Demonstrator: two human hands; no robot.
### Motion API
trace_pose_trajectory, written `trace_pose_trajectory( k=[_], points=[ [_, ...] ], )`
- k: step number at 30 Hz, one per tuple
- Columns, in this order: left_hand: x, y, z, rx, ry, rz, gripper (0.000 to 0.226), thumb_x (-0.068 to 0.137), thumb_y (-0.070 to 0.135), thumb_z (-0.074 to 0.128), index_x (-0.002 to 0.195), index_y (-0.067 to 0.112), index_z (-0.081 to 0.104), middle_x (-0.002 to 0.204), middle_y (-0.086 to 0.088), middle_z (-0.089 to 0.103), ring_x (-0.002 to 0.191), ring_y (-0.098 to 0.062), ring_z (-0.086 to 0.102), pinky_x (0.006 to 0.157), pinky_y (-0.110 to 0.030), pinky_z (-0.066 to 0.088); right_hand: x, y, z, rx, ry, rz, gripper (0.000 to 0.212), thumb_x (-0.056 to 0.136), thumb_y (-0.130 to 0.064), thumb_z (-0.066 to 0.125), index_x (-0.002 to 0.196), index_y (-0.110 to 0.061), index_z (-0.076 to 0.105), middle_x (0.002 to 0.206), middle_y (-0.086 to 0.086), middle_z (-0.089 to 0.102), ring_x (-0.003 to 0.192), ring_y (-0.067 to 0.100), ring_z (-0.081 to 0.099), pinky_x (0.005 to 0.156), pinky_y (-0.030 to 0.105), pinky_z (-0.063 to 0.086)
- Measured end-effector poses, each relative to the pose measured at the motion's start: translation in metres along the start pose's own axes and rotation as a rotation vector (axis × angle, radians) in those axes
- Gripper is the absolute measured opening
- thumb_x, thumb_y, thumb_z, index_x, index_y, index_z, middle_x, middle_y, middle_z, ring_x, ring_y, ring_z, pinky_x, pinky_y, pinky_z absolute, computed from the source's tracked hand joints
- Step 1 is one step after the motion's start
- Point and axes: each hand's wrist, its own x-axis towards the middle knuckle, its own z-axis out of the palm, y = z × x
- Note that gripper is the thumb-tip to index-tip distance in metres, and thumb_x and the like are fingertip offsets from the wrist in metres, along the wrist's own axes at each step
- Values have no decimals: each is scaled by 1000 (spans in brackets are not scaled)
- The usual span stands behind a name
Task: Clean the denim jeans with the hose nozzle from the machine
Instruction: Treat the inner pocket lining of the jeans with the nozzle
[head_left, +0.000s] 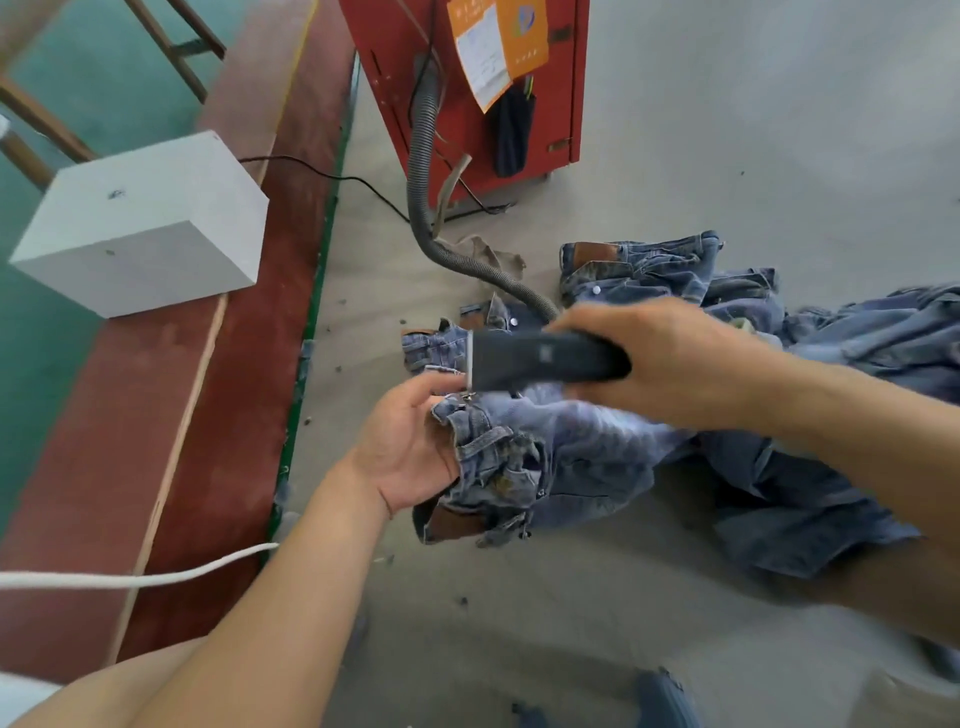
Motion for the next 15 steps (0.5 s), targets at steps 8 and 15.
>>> trace_pose_trajectory(
  k=[8,15],
  points=[
    [-4,-6,-10,-46,-72,21,46,97,42,53,124,8,69,117,-17,70,107,-37,66,90,-58,54,-14,31,-27,-123,-37,57,36,82,-48,70,116,-51,57,78,-32,62,85,-17,56,62,8,38],
    [19,-14,-11,54,408,91,26,101,13,57,117,-1,71,120,-22,71,108,-32,70,90,-43,61,-21,38,-25,-165,-31,42,41,83,-51,68,120,-57,52,79,-27,62,76,-10,57,63,15,39]
  ],
)
